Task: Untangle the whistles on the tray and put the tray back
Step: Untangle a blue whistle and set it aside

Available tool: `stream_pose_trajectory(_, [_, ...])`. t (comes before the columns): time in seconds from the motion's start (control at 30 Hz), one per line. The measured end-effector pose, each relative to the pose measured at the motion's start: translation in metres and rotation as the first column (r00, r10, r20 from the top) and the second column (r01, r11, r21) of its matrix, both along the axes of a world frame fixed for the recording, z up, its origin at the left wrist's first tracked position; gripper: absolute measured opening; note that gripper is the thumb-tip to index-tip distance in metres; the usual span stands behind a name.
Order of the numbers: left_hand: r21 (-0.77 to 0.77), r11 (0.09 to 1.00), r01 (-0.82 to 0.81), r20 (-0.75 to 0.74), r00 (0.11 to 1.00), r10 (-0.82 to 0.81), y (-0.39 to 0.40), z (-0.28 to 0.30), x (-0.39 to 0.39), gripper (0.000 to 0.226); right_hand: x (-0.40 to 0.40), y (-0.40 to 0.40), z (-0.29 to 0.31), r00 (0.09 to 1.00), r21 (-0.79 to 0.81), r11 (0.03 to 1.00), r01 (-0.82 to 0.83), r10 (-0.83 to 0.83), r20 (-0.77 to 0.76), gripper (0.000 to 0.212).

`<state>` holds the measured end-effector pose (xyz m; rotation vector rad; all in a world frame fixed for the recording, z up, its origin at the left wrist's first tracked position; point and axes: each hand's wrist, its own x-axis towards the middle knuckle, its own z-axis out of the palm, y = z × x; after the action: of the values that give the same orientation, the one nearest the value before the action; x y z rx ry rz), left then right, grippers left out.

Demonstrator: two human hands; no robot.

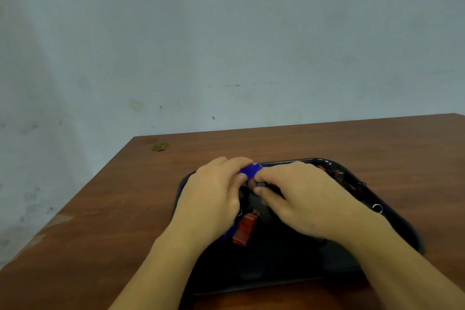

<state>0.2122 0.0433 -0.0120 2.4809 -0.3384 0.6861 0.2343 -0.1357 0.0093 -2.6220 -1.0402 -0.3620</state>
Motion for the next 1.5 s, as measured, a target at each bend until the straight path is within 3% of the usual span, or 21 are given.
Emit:
stream_pose_trajectory(0.13, [0.240, 0.970, 0.046, -0.082, 0.996, -0.027, -0.009, 0.007, -0.007, 0.036, 0.001, -0.012, 0.006, 1.000, -0.048, 0.998, 0.028, -0.028, -0.002, 0.033])
stream_pose_trajectory(0.27, [0.286, 0.950, 0.127, -0.131, 0.987, -0.092, -0.012, 0.012, -0.011, 0.037, 0.002, -0.023, 0.010, 0.994, 0.003, 0.997, 0.078, -0.078, -0.072, 0.031])
stream_pose_trajectory(0.4, [0.176, 0.976, 0.129, -0.102, 0.988, -0.112, -0.011, 0.008, -0.007, 0.036, 0.008, -0.025, 0.009, 0.987, 0.148, 0.988, 0.050, -0.026, -0.161, 0.024])
stream_pose_trajectory(0.47, [-0.009, 0.995, 0.096, -0.049, 0.994, -0.096, -0.008, 0.002, -0.001, 0.034, 0.007, -0.024, 0.007, 0.976, 0.265, 0.964, 0.013, 0.045, -0.211, 0.019])
stream_pose_trajectory(0.5, [-0.187, 0.977, 0.102, -0.052, 0.992, -0.114, -0.006, -0.001, 0.001, 0.032, 0.008, -0.023, 0.006, 0.975, 0.328, 0.945, 0.007, 0.066, -0.212, 0.019])
stream_pose_trajectory(0.53, [-0.414, 0.901, 0.132, -0.072, 0.982, -0.176, -0.006, -0.002, 0.003, 0.030, 0.009, -0.022, 0.005, 0.977, 0.390, 0.921, 0.014, 0.071, -0.201, 0.021])
stream_pose_trajectory(0.6, [-0.810, 0.562, 0.166, -0.062, 0.929, -0.365, -0.007, 0.001, 0.002, 0.027, 0.013, -0.018, 0.001, 0.984, 0.483, 0.874, 0.048, 0.041, -0.173, 0.027])
stream_pose_trajectory(0.63, [-0.913, 0.374, 0.160, -0.024, 0.896, -0.442, -0.008, 0.004, 0.001, 0.027, 0.016, -0.014, -0.002, 0.986, 0.496, 0.866, 0.068, 0.016, -0.163, 0.030])
stream_pose_trajectory(0.7, [-0.984, 0.120, 0.128, 0.045, 0.845, -0.533, -0.011, 0.008, -0.001, 0.034, 0.016, -0.006, -0.008, 0.988, 0.461, 0.883, 0.088, -0.020, -0.150, 0.031])
stream_pose_trajectory(0.77, [-0.992, 0.068, 0.109, 0.055, 0.841, -0.539, -0.016, 0.008, -0.002, 0.029, 0.011, 0.003, -0.013, 0.994, 0.354, 0.932, 0.079, -0.048, -0.095, 0.027])
stream_pose_trajectory(0.83, [-0.981, 0.161, 0.107, 0.025, 0.896, -0.443, -0.018, 0.005, 0.000, 0.017, 0.004, 0.012, -0.014, 0.996, 0.158, 0.984, 0.087, -0.090, 0.011, 0.020])
stream_pose_trajectory(0.9, [-0.914, 0.392, 0.102, -0.006, 0.964, -0.266, -0.015, 0.000, 0.003, 0.013, -0.002, 0.020, -0.010, 0.990, -0.019, 0.993, 0.113, -0.111, 0.088, 0.016])
stream_pose_trajectory(1.0, [-0.652, 0.757, 0.040, -0.017, 0.998, -0.067, -0.009, -0.006, 0.006, 0.017, -0.007, 0.020, -0.005, 0.992, -0.140, 0.984, 0.107, -0.095, 0.088, 0.014])
stream_pose_trajectory(1.07, [-0.454, 0.891, 0.023, -0.042, 0.998, -0.047, -0.010, -0.010, 0.004, 0.019, -0.007, 0.014, -0.003, 0.990, -0.210, 0.971, 0.114, -0.094, 0.105, 0.020])
stream_pose_trajectory(1.17, [-0.204, 0.978, 0.034, -0.079, 0.996, -0.051, -0.013, -0.008, 0.001, 0.025, -0.006, 0.006, 0.002, 0.996, -0.271, 0.959, 0.085, -0.078, 0.035, 0.029])
stream_pose_trajectory(1.33, [-0.018, 0.974, 0.225, -0.073, 0.971, -0.226, -0.008, -0.003, -0.004, 0.046, -0.001, 0.000, 0.001, 0.998, -0.214, 0.977, 0.006, -0.019, -0.060, 0.024])
stream_pose_trajectory(1.43, [0.114, 0.976, 0.184, -0.063, 0.982, -0.178, -0.005, -0.003, -0.001, 0.039, 0.001, -0.004, 0.001, 0.988, -0.212, 0.977, -0.026, -0.007, -0.157, 0.021])
stream_pose_trajectory(1.5, [0.122, 0.982, 0.143, -0.003, 0.990, -0.143, -0.003, 0.000, 0.000, 0.030, 0.002, -0.008, 0.004, 0.982, -0.150, 0.988, -0.034, 0.005, -0.190, 0.024])
